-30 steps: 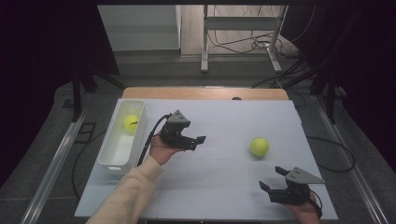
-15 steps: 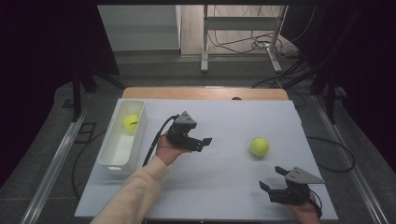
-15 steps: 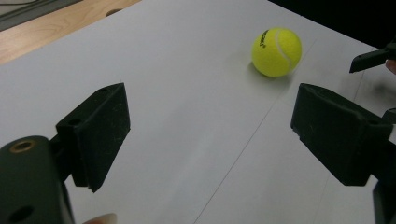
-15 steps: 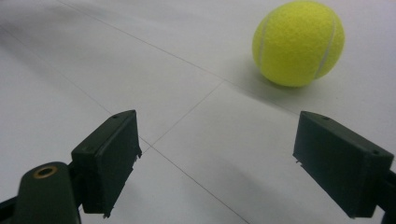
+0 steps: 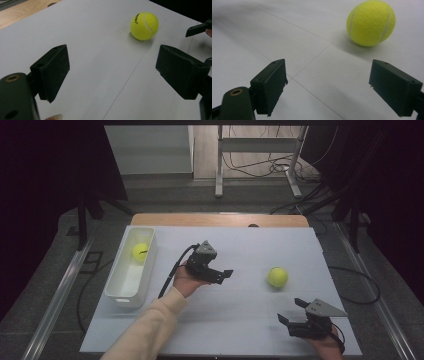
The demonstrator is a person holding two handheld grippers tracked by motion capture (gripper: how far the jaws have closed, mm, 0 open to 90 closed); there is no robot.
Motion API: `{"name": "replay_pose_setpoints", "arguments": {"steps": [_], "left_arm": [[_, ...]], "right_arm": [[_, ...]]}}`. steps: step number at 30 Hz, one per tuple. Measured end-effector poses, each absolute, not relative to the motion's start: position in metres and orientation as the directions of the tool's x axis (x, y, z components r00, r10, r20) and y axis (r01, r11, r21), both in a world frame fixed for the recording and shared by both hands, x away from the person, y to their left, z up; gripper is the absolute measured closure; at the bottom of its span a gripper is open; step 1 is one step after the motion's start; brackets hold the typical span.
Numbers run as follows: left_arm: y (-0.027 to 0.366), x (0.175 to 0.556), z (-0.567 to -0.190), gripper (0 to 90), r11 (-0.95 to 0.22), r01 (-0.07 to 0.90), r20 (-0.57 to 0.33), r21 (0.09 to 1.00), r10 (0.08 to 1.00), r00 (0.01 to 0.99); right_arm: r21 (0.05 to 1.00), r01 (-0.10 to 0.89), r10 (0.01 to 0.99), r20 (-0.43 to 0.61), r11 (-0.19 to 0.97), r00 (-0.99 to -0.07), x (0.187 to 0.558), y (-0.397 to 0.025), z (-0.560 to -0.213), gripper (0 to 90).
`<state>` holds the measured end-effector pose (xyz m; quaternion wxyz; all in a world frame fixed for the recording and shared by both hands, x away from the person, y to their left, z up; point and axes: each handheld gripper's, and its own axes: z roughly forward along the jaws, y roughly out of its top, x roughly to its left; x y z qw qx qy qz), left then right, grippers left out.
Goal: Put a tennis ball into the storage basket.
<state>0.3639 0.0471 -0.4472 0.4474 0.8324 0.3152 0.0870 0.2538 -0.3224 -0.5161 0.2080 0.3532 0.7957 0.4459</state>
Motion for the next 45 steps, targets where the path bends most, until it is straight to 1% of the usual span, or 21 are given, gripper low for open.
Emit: {"name": "replay_pose_setpoints", "arguments": {"steps": [17,45], "left_arm": [[0.022,0.368,-0.452,12.8,-0.412,0.442,-0.152,0.797,0.570,0.807],[-0.006,0.376,-0.465,12.8,-0.440,0.451,-0.167,0.777,0.546,0.821]], "right_arm": [[0.856,0.378,0.750,-0.016,0.352,-0.662,0.254,-0.323,-0.516,15.1],[0.853,0.381,0.752,-0.021,0.357,-0.659,0.255,-0.323,-0.517,15.1]]}}
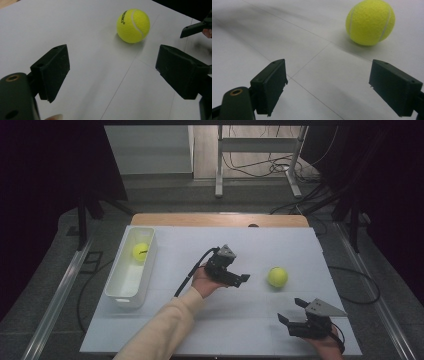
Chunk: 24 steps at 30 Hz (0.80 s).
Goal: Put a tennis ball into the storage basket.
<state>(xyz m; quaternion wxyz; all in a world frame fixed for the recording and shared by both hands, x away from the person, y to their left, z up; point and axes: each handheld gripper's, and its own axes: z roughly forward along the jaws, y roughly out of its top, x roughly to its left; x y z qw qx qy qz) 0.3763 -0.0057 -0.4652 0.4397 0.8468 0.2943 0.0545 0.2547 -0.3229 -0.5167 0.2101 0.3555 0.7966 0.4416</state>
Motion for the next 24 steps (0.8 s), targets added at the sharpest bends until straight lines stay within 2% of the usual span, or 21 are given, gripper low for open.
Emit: {"name": "replay_pose_setpoints", "arguments": {"steps": [24], "left_arm": [[-0.028,0.388,-0.479,13.1,-0.460,0.468,-0.177,0.754,0.543,0.821]], "right_arm": [[0.853,0.382,0.753,-0.019,0.356,-0.658,0.256,-0.322,-0.517,15.2]]}}
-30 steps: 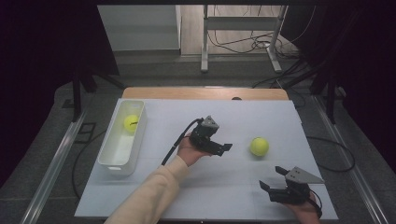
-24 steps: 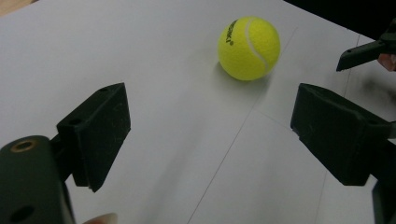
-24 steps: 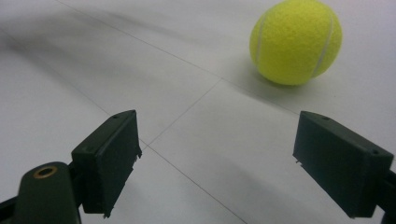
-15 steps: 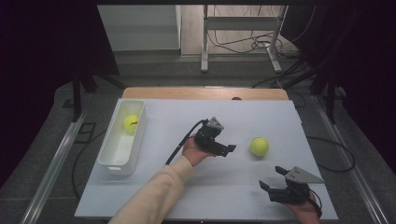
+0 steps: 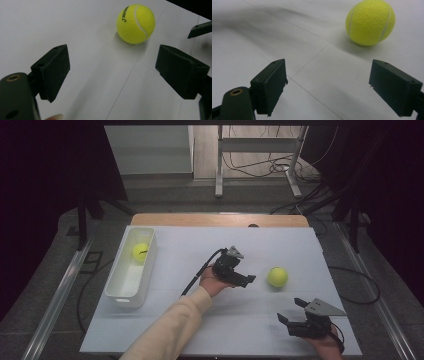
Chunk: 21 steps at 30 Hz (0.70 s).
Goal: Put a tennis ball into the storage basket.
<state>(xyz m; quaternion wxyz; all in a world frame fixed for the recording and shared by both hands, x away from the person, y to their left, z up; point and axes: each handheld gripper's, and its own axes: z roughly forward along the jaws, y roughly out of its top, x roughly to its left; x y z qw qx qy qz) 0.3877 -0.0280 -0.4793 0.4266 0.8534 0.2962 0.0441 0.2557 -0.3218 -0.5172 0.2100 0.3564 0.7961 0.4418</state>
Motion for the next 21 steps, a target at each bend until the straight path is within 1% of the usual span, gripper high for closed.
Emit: {"name": "replay_pose_setpoints", "arguments": {"steps": [21], "left_arm": [[-0.048,0.389,-0.485,13.5,-0.480,0.467,-0.187,0.743,0.521,0.833]], "right_arm": [[0.851,0.392,0.760,-0.014,0.350,-0.649,0.256,-0.323,-0.518,15.3]]}}
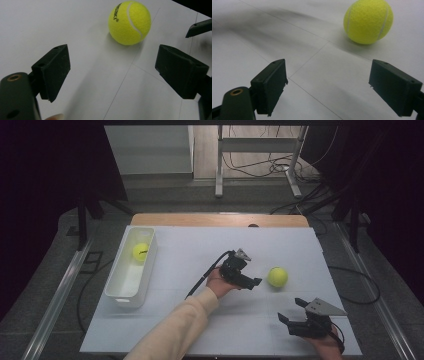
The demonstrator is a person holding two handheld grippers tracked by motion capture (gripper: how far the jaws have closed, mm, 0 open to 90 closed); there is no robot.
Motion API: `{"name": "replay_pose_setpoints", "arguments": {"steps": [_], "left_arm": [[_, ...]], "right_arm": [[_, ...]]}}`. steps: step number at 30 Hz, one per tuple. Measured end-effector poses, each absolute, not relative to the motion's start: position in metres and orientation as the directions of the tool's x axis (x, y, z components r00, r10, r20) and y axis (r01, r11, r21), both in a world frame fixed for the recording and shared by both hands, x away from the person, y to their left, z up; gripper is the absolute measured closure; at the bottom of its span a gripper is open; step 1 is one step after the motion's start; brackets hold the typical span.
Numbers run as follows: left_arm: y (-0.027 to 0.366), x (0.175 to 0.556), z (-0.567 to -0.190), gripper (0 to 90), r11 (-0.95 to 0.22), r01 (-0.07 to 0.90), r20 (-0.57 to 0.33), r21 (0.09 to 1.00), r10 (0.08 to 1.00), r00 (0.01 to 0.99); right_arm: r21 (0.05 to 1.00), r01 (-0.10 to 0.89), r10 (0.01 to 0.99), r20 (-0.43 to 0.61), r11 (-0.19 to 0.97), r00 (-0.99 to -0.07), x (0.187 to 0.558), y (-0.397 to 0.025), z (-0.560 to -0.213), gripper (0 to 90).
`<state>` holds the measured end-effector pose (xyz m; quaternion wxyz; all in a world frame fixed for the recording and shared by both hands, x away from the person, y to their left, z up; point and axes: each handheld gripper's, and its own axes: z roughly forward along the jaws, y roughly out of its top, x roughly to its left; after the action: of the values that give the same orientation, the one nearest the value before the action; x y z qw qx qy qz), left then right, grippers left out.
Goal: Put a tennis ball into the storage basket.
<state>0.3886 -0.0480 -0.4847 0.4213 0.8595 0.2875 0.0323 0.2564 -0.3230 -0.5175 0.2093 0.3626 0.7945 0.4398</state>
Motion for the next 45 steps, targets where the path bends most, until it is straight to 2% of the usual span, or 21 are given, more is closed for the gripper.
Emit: {"name": "replay_pose_setpoints", "arguments": {"steps": [45], "left_arm": [[-0.095,0.390,-0.490,13.6,-0.500,0.452,-0.207,0.739,0.470,0.858]], "right_arm": [[0.853,0.386,0.754,-0.012,0.351,-0.657,0.256,-0.321,-0.517,15.3]]}}
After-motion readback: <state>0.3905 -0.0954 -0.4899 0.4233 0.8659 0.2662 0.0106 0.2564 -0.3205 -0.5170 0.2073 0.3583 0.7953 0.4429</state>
